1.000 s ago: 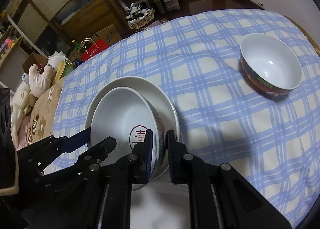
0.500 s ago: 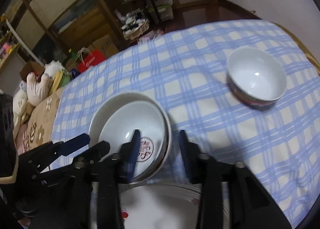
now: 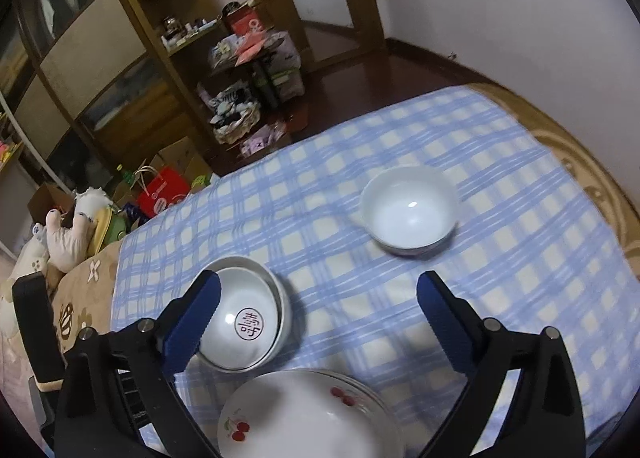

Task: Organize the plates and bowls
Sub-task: 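Move both tools to opposite rims of the small white bowl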

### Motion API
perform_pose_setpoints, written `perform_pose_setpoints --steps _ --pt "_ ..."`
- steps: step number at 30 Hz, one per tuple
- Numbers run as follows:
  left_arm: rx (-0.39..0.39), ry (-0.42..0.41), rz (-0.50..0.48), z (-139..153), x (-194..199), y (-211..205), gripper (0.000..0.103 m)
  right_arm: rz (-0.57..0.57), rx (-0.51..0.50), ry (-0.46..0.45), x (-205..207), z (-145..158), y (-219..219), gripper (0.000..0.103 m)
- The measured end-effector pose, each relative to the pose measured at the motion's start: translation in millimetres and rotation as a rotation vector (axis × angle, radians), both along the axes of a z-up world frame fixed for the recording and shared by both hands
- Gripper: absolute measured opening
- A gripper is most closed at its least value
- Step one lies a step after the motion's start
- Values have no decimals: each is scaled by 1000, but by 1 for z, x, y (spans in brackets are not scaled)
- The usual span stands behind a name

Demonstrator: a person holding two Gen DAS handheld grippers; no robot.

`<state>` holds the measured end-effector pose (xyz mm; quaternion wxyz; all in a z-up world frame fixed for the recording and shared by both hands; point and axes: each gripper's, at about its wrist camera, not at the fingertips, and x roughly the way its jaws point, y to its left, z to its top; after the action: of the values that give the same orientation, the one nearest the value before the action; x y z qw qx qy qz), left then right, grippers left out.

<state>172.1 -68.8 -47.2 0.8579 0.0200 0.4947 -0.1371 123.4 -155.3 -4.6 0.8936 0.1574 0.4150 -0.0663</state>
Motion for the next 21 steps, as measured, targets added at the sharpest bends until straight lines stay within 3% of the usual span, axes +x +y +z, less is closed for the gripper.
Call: perform_pose_setpoints --steps 3,11,17,21 --pt "-34 -10 -30 14 -5 -5 78 -14 -52 -23 -9 16 -6 103" --pt "-17 -102 -58 53 -12 -36 81 -25 -138 -66 -21 41 -25 103" --pt "-36 -124 -73 70 2 -61 81 -36 -205 -66 -16 46 -47 103" --pt "-90 -137 -94 72 18 -77 81 -51 -208 -60 -6 41 -63 103"
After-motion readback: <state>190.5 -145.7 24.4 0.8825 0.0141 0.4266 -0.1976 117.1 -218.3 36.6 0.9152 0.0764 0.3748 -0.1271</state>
